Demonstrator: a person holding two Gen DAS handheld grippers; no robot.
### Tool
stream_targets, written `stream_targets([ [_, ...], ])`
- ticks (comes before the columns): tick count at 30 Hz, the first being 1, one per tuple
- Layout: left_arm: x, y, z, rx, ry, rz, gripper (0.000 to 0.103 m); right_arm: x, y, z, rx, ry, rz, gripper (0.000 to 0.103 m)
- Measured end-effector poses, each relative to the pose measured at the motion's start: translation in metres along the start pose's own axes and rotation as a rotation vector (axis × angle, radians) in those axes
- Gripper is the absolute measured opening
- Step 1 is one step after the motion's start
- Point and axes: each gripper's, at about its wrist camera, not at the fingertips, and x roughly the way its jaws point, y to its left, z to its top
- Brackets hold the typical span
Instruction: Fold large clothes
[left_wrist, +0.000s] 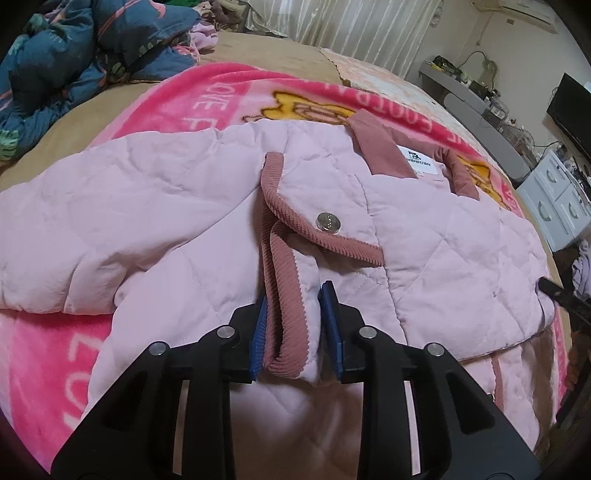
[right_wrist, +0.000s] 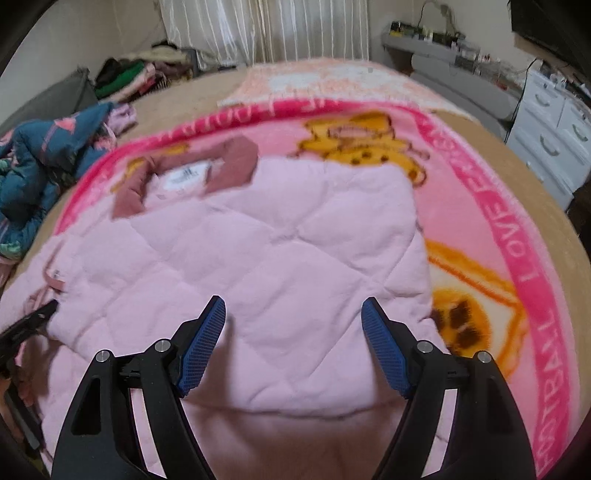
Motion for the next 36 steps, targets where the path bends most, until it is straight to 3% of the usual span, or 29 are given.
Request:
stream_targets([
  [8, 0.003, -0.005, 0.000, 0.014, 0.010, 0.014, 0.025, 0.029, -0.006, -0.012, -0.006, 0.034, -0.042, 0.078],
  [15, -0.005, -0.007, 0.002, 0.010, 0.024, 0.036, 0.028, 0.009, 0.001, -0.018, -0.025, 0.006, -0.032, 0.084],
  [18, -0.013, -0.008, 0.002, 0.017, 0.014, 0.072, 0.037, -0.013, 0.010, -0.027, -0.035, -0.036, 0.027, 0.089],
  [20, -0.021, -0.008, 0.000, 0.011, 0.017, 0.063, 0.052, -0.026, 0.009, -0.032, -0.003, -0.055, 0.056, 0.093],
  [24, -0.037, -0.010, -0.003, 0.025, 0.008, 0.067, 0.068, -0.042, 0.010, -0.041, 0.046, -0.066, 0.104, 0.097],
  [26, -0.048, -0.010, -0.005, 0.014, -0.002, 0.070, 0.092, -0.050, 0.012, -0.047, 0.054, -0.069, 0.116, 0.097],
  [36, -0.096, 0.004, -0.010, -0.032, -0.065, 0.111, 0.094, -0.081, 0.046, -0.065, 0.039, -0.103, 0.150, 0.098],
])
